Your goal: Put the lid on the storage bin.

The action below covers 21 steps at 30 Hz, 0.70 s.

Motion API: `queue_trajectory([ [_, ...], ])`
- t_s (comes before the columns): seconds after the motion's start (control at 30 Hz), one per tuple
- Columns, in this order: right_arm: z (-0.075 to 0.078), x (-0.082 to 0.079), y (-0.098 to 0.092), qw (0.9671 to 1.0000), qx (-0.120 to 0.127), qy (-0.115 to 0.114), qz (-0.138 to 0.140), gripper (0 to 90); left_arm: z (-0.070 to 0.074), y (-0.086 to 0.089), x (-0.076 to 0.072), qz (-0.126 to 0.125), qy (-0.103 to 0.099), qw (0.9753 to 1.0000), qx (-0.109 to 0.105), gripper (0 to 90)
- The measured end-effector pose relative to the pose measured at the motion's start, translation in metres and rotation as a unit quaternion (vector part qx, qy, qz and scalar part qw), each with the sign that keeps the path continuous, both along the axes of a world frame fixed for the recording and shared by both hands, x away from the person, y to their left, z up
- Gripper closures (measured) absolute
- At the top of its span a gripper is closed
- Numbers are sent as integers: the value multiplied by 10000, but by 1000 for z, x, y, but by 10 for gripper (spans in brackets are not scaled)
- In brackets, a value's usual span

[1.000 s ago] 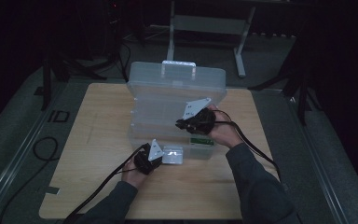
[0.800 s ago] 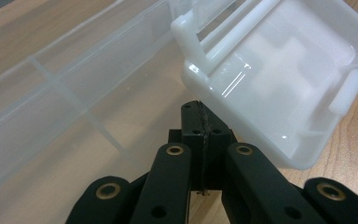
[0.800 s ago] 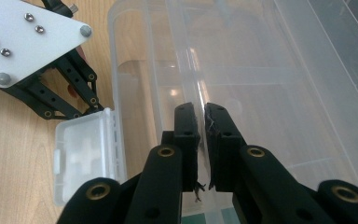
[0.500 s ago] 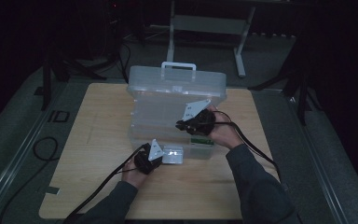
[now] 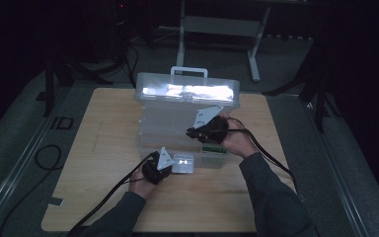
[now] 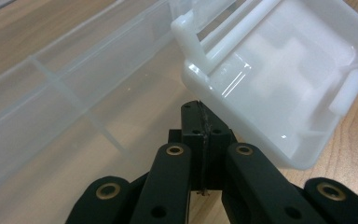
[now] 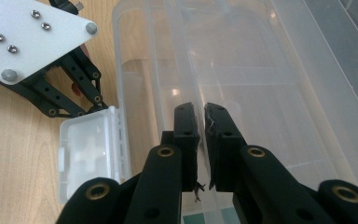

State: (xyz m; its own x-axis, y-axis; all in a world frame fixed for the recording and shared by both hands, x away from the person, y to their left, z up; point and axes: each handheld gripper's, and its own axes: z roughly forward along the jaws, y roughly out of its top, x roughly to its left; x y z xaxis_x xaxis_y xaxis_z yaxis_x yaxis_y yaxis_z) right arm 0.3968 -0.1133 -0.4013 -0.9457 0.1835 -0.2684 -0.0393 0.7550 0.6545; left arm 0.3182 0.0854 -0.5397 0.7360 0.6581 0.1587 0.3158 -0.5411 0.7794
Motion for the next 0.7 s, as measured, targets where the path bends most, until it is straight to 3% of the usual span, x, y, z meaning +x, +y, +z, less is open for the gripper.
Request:
queue_trajectory([
  [0.37, -1, -1, -1, 10000, -26, 49, 44, 838, 0, -1, 0, 45, -1, 10000, -37, 900],
  [0.57, -3, -1, -7, 9999, 89, 107, 97, 848, 0, -1, 1, 89, -37, 9999, -45, 900],
  [0.7, -10, -10, -6, 9995, -88, 111, 276, 862, 0, -2, 1, 93, -49, 9999, -38, 900],
])
